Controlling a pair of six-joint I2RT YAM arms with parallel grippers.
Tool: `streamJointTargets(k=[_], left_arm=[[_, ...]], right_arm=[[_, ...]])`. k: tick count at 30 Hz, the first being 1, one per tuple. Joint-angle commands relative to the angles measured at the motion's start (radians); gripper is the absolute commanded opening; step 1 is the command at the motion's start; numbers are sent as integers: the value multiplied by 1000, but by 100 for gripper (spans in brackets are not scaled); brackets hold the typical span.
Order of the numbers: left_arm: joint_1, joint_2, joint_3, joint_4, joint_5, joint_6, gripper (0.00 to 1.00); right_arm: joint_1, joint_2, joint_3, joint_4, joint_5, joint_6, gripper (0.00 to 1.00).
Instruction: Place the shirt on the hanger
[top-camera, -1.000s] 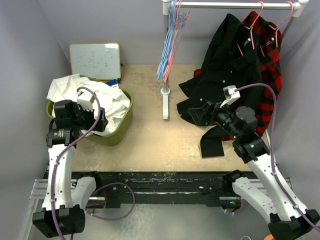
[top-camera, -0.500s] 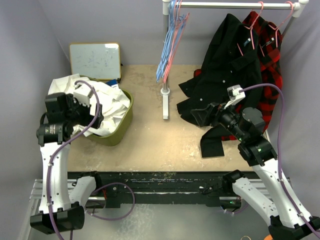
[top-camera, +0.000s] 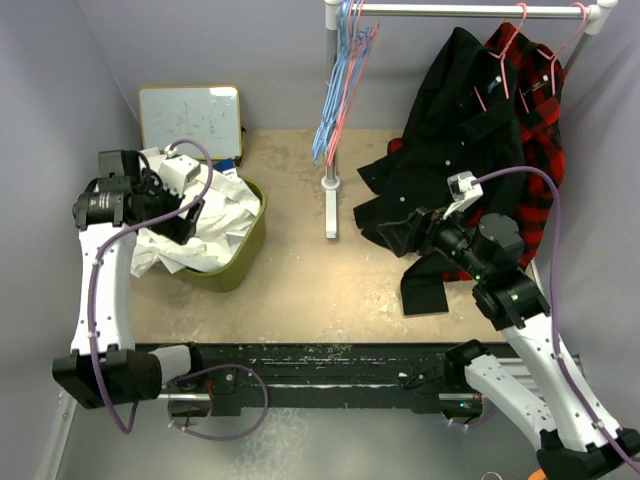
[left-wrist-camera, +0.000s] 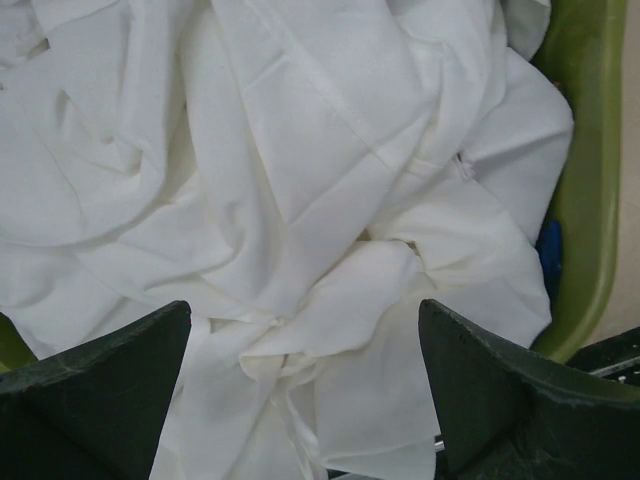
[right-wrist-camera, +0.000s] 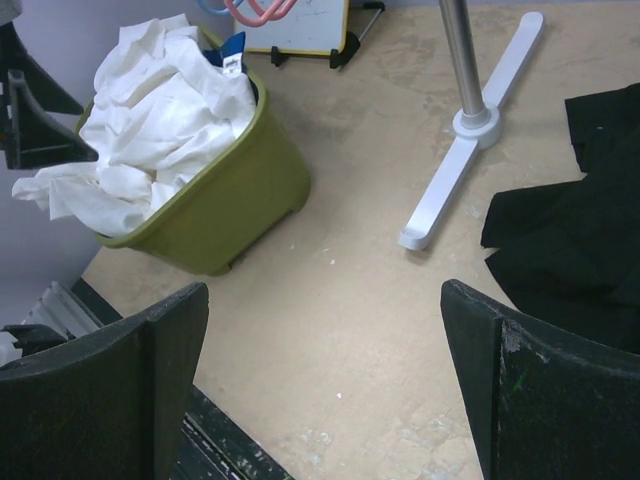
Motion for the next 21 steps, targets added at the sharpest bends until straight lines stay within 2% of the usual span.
streamJointTargets(k=[1, 5, 10, 14, 21], left_arm=[[4, 55, 29, 138, -84, 3, 97], [4, 105, -10, 226, -103, 4, 89], [4, 161, -34, 264, -84, -10, 65], [3, 168, -59, 272, -37, -8, 42], [3, 190, -46, 251, 0, 17, 29]], right_arm=[[4, 59, 10, 122, -45, 13, 100], [4, 84, -9, 184, -29, 21, 100], [4, 153, -2, 221, -40, 36, 100], [4, 120, -27, 243, -9, 65, 100], [4, 74, -67, 245, 7, 101, 100]])
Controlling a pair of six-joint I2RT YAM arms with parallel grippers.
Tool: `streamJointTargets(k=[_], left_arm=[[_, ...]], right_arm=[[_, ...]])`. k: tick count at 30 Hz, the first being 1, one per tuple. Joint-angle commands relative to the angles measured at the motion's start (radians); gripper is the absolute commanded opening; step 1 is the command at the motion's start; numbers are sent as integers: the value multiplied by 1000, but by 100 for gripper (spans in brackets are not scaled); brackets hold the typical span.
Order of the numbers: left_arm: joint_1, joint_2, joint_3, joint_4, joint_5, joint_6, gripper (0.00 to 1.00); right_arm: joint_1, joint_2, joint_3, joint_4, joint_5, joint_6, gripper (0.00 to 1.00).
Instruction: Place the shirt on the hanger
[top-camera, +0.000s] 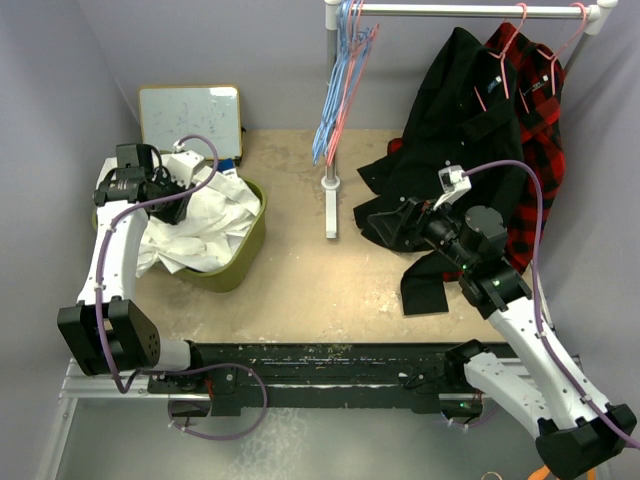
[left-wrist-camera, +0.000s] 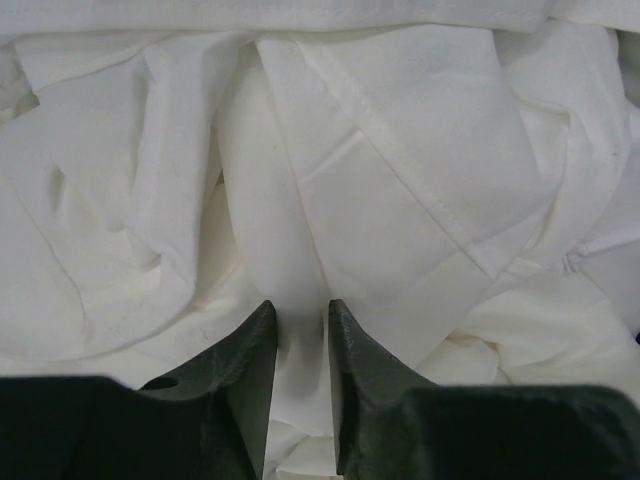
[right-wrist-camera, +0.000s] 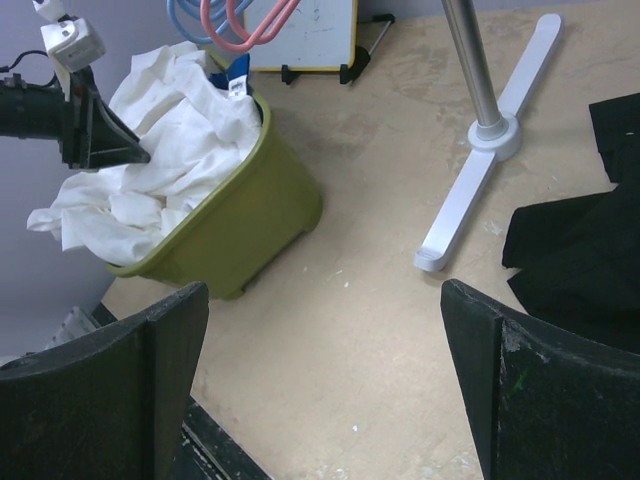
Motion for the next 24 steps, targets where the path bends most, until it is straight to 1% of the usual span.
streamJointTargets(k=[1, 2, 3, 5, 8, 10, 11, 13, 14, 17, 20, 22, 24], left_arm=[[3, 20, 33, 9, 71, 18, 22], [3, 28, 47, -4, 77, 21, 13], [3, 34, 72, -18, 81, 17, 0], [3, 22, 140, -74, 122, 14, 0], [3, -62, 270, -109, 206, -28, 0], [3, -131, 357, -80, 229, -88, 0], [2, -165, 390, -53, 225, -126, 0], [3, -216, 449, 2, 226, -187, 3], [3, -233, 477, 18, 234, -211, 3], [3, -214, 625, -34, 290, -260, 5], [3, -204, 745, -59, 312, -299, 7], [3, -201, 824, -58, 311, -321, 8], [3, -194, 909, -57, 327, -338, 9]], right_arm=[[4, -16, -5, 43, 20, 17, 100], [4, -17, -2, 35, 24, 12, 100], [4, -16, 0, 29, 29, 9, 100], [4, -15, 9, 25, 35, 4, 100], [4, -4, 40, 25, 23, -6, 100], [4, 8, 55, 53, -29, -19, 100], [4, 16, 58, 82, -78, -30, 100], [7, 48, 75, 138, -181, -68, 100], [11, 68, 89, 151, -206, -87, 100], [25, 109, 129, 181, -196, -133, 100], [54, 132, 166, 235, -184, -170, 100], [94, 161, 197, 248, -183, -221, 100], [167, 190, 257, 246, -158, -306, 100]])
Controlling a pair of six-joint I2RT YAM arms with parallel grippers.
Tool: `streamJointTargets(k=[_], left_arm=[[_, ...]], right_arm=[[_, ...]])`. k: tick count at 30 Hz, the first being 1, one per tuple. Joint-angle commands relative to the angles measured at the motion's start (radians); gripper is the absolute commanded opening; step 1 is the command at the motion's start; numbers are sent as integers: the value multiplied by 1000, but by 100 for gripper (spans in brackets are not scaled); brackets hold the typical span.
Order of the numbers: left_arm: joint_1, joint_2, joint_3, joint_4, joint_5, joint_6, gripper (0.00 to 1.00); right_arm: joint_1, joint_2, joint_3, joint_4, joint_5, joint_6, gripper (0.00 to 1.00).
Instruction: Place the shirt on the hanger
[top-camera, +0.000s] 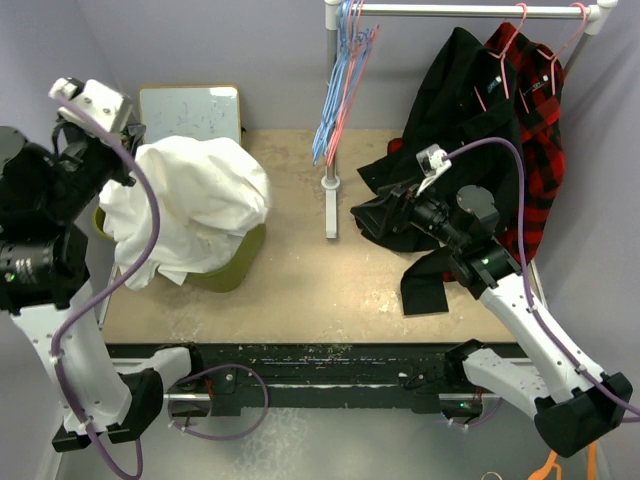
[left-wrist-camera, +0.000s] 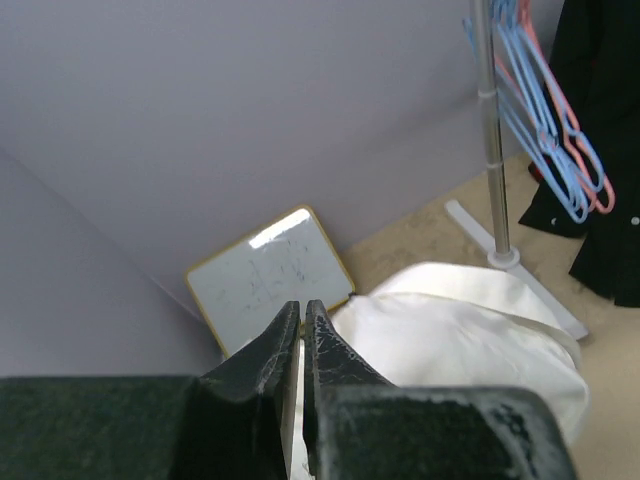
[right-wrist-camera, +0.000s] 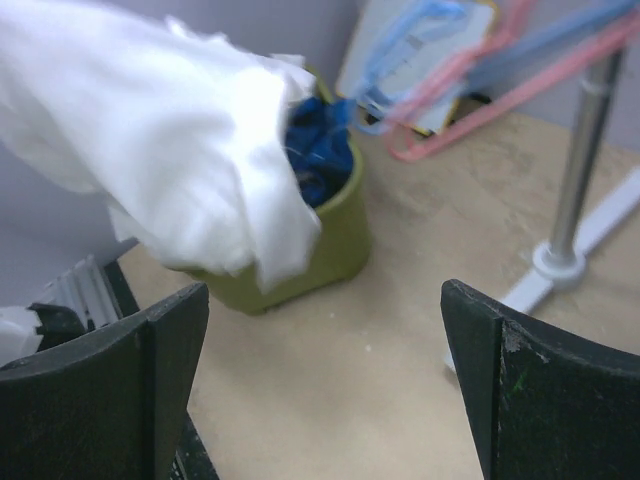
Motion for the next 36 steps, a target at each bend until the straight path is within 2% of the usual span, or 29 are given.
streamJointTargets(k=[1, 4, 8, 11, 14, 16, 18, 20, 22, 26, 30, 36], left_arm=[[3, 46, 169, 3, 69, -89, 9], [3, 58, 261, 5, 129, -112, 10], [4, 56, 227, -11, 149, -93, 14], [4, 56, 82, -148, 245, 59, 44], [3, 144, 25, -486, 339, 340, 68], [-31, 152, -43, -569, 299, 437, 84], [-182, 126, -118, -524, 124, 422, 99], [-409, 129, -155, -491, -102, 376, 99], [-601, 171, -194, -511, -250, 341, 99], [-807, 242, -333, -522, -362, 351, 99], [-897, 267, -394, -524, -395, 373, 99], [-944, 271, -616, -426, -599, 394, 99]], right_arm=[[146, 42, 134, 109, 45, -206, 100], [275, 74, 139, 156, 154, -368, 100], [286, 92, 82, 280, 172, -431, 100], [287, 96, 26, 287, 185, -421, 100], [286, 75, -58, 321, 197, -367, 100], [286, 48, -134, 347, 225, -332, 100], [286, 12, -205, 381, 253, -291, 100], [286, -26, -266, 411, 279, -248, 100], [286, -62, -308, 421, 318, -210, 100], [287, -119, -346, 342, 376, -176, 100], [287, -215, -377, 269, 432, -148, 100], [286, -350, -437, 242, 473, -109, 100]])
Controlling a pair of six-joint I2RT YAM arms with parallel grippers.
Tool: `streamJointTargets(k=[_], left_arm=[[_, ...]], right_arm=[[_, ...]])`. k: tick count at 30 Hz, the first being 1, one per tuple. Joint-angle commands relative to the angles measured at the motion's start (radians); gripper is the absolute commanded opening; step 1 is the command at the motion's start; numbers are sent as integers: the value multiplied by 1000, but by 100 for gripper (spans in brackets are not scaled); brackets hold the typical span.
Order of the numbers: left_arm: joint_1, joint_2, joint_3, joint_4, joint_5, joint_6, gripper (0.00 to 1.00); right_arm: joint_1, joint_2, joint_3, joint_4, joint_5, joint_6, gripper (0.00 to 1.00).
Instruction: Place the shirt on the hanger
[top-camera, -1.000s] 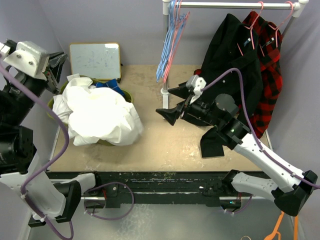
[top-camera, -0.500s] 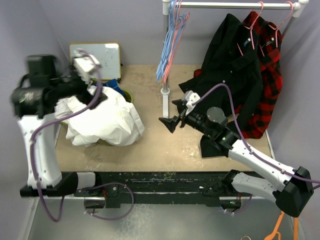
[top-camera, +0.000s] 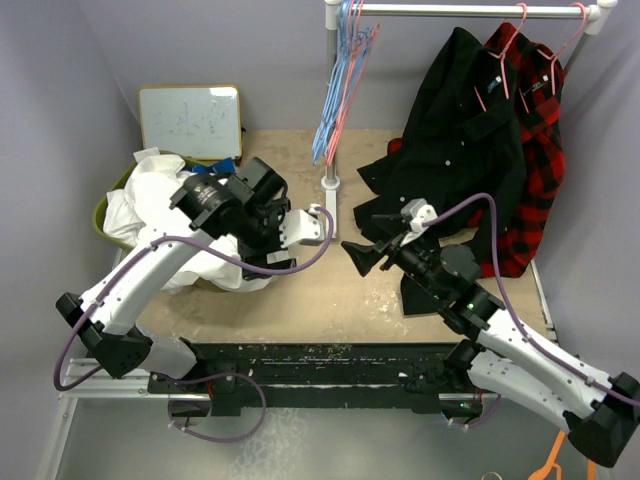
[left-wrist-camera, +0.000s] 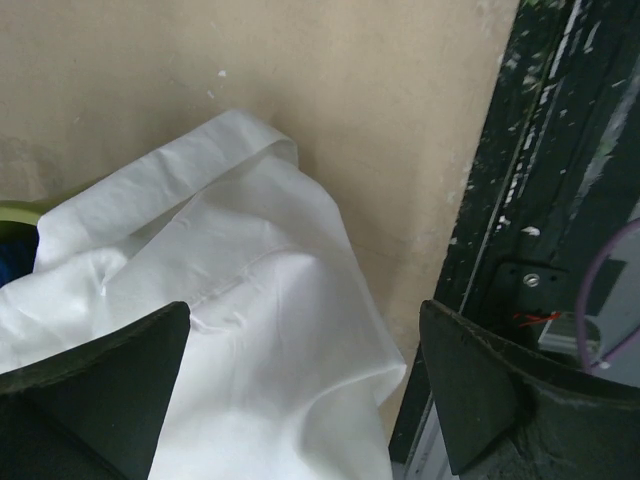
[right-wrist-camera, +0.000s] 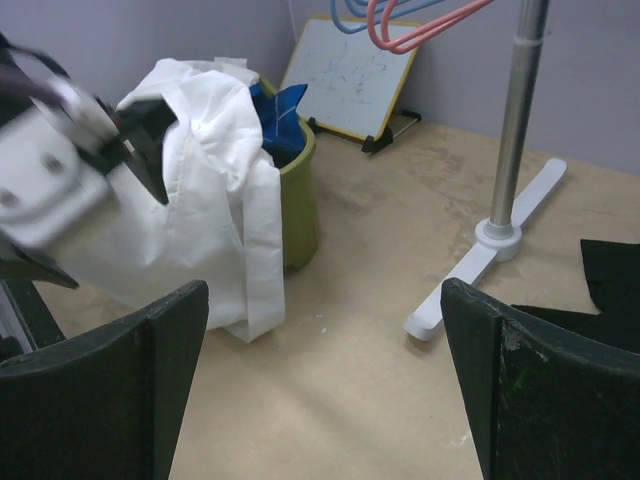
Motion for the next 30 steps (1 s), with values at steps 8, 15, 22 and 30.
streamJointTargets(k=[8, 15, 22, 30], left_arm=[[-17, -15, -302, 267, -363, 34, 97], [-16, -36, -141, 250, -331, -2, 0], [-4, -130, 391, 45, -71, 4, 0], [145, -348, 376, -13, -15, 106, 0]], right_arm=[[-1, -30, -4, -35, 94, 65, 100], [0, -7, -27, 32, 83, 99, 100], [3, -17, -89, 308, -14, -121, 100], [1, 327, 198, 354, -19, -659, 100]])
